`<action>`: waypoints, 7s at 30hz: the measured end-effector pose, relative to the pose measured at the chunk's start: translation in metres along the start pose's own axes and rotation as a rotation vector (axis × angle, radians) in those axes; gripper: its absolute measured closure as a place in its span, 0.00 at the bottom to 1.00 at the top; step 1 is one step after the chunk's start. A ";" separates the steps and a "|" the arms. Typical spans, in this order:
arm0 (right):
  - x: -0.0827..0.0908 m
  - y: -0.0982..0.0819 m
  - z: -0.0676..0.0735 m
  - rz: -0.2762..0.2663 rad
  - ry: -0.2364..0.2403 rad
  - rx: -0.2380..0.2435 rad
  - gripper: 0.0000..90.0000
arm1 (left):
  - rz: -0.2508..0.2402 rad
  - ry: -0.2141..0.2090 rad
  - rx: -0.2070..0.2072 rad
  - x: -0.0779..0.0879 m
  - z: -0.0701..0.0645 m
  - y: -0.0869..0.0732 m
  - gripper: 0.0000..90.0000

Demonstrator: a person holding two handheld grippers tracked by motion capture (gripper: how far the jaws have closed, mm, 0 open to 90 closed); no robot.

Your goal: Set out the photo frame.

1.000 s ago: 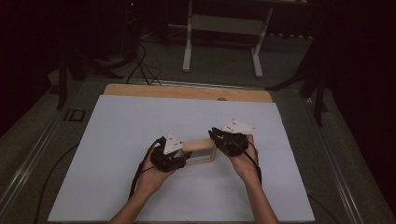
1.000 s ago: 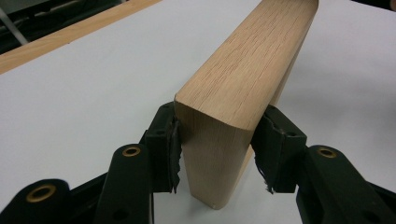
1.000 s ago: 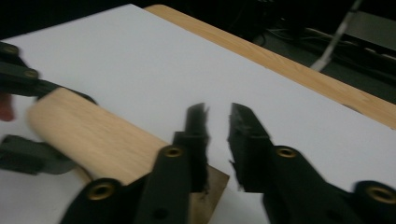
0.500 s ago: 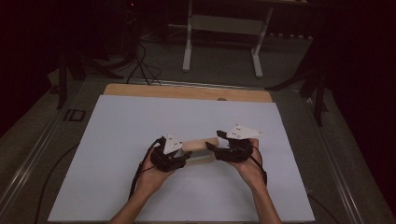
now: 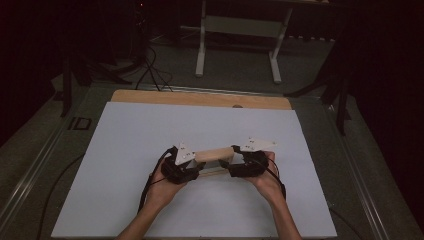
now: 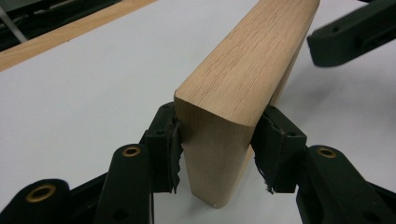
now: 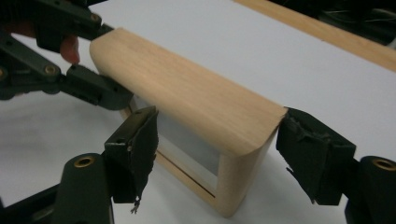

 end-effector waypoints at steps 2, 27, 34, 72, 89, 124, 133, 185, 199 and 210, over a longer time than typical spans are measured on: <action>-0.003 -0.001 0.000 0.009 0.005 0.005 0.32 | 0.000 0.000 -0.002 0.000 0.000 0.000 0.60; -0.015 -0.009 -0.002 0.032 0.023 0.024 0.46 | 0.002 -0.010 -0.011 -0.001 0.003 0.000 0.58; -0.010 -0.012 -0.002 0.032 0.028 0.018 0.53 | 0.005 -0.023 -0.015 -0.001 0.007 0.000 0.58; -0.043 0.019 0.007 0.052 0.001 -0.033 0.52 | -0.003 -0.001 0.079 0.008 0.048 -0.008 0.57; -0.041 0.018 -0.001 0.035 -0.010 -0.080 0.52 | -0.028 -0.021 0.095 -0.001 0.057 -0.006 0.57; -0.052 0.020 -0.011 0.044 -0.061 -0.150 0.56 | -0.008 -0.004 0.141 -0.017 0.065 -0.004 0.54; -0.056 0.016 -0.013 0.057 -0.048 -0.166 0.54 | 0.016 0.001 0.149 -0.019 0.064 -0.005 0.54; -0.039 0.006 -0.013 0.050 -0.054 -0.179 0.38 | -0.001 -0.024 0.169 0.004 0.075 -0.012 0.49; -0.018 -0.002 -0.012 0.062 -0.069 -0.142 0.36 | 0.012 -0.009 0.158 0.024 0.072 -0.022 0.51; 0.001 -0.017 -0.017 0.067 -0.099 -0.129 0.36 | 0.026 0.002 0.138 0.035 0.068 -0.034 0.51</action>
Point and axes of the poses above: each handheld gripper's, and its own axes: x roughly backward along the jaws, y roughly out of its top, z roughly to its left, the point moved 3 cm from there along -x, roughly forward along the jaws, and after that the axes turned 7 degrees about z, right-handed, at the moved point
